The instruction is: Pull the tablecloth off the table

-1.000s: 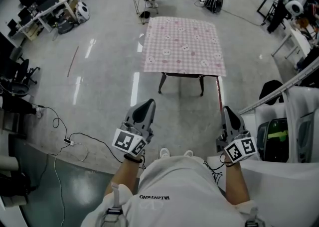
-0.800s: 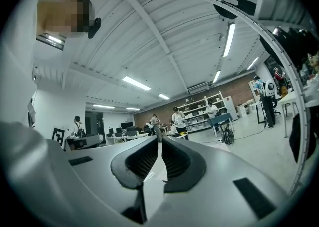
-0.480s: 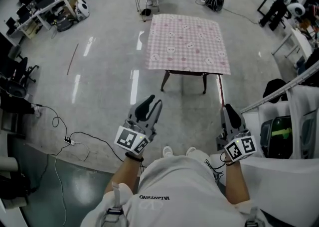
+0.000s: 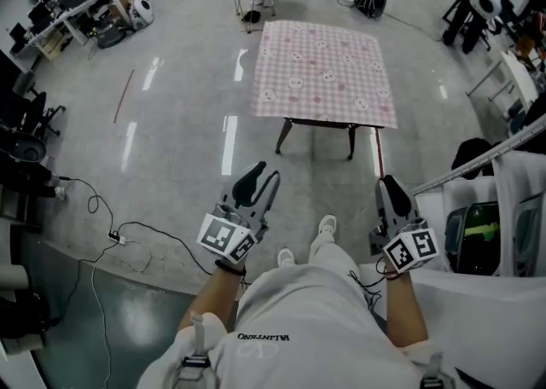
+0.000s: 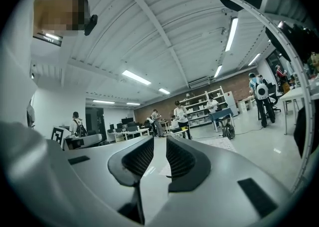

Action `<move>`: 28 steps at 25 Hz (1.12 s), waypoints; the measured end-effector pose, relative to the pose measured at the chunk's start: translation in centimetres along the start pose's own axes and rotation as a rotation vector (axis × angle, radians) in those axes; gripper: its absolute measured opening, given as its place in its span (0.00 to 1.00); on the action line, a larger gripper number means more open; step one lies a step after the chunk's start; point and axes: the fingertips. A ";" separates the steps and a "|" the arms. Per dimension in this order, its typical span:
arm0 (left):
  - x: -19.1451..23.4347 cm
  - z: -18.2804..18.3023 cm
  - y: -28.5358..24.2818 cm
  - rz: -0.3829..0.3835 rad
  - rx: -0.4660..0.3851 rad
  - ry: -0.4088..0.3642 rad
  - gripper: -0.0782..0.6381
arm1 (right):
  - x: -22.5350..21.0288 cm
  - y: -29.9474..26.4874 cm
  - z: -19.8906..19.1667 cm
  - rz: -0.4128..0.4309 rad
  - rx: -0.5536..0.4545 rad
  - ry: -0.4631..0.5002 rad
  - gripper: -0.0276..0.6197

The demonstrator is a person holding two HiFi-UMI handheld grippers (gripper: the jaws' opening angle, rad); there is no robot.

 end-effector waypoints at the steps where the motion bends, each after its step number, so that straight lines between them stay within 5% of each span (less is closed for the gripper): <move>1: 0.2 -0.1 -0.1 0.005 0.000 0.003 0.27 | -0.1 -0.3 0.0 0.004 -0.002 -0.002 0.18; 12: 1.5 -2.8 -3.7 0.011 0.053 0.020 0.27 | -2.4 -4.0 -1.0 0.031 0.005 -0.042 0.20; 28: 3.9 -8.9 -15.4 0.060 0.104 0.057 0.27 | -13.3 -13.7 -4.8 0.074 0.084 -0.147 0.19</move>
Point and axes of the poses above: the fingertips, and each gripper's own axes: y backward along the fingers, x to its left, z out of its top, and after that the axes turned 14 degrees about -x, right-handed
